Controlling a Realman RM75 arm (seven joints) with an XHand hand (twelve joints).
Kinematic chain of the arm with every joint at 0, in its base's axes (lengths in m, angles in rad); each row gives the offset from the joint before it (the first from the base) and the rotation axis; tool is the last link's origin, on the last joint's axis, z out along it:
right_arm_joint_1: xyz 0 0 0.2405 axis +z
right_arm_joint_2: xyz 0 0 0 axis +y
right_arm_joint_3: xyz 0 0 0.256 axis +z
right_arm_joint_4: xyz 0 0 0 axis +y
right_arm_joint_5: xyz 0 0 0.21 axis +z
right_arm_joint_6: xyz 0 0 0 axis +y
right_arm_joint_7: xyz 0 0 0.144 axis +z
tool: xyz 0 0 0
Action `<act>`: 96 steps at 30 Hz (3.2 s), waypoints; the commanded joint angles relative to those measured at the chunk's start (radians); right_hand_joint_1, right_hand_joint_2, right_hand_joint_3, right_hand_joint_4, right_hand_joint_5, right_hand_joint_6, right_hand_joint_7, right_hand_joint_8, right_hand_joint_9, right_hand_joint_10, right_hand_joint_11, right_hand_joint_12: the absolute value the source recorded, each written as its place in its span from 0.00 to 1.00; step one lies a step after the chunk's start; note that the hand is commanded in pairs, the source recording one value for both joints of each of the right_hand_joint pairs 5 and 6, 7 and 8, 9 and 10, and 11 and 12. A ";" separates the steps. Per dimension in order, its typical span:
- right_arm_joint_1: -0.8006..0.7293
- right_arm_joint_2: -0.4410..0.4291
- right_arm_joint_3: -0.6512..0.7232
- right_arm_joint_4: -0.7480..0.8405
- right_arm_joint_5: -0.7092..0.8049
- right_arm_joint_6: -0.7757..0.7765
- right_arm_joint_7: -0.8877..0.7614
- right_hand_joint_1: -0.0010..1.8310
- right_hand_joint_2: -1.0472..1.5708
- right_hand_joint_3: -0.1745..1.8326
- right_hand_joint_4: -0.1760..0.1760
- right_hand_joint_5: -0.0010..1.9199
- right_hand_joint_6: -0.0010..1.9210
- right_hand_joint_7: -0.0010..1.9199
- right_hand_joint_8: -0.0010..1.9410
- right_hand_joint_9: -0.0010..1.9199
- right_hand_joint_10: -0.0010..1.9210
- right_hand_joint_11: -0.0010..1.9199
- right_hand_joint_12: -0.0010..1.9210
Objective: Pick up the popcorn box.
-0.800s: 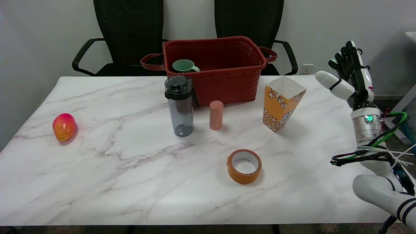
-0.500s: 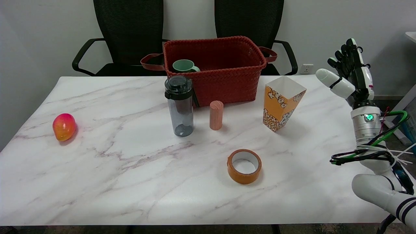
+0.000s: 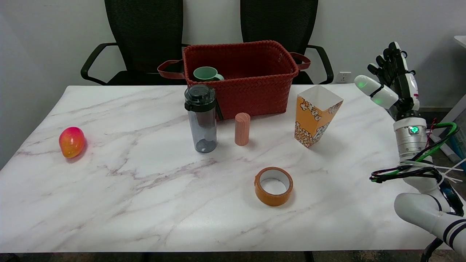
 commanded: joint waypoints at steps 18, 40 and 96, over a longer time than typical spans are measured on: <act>-0.023 -0.004 -0.045 -0.057 -0.004 -0.044 0.002 0.43 0.61 0.00 0.50 0.03 0.03 0.09 0.09 0.13 0.13 0.24 0.24; -0.018 -0.044 -0.091 -0.062 -0.053 -0.163 -0.007 0.36 0.65 0.00 0.50 0.00 0.00 0.00 0.00 0.06 0.06 0.15 0.15; -0.070 -0.100 -0.018 -0.021 -0.092 -0.131 0.009 0.25 0.72 0.28 0.50 0.00 0.00 0.00 0.00 0.04 0.04 0.11 0.11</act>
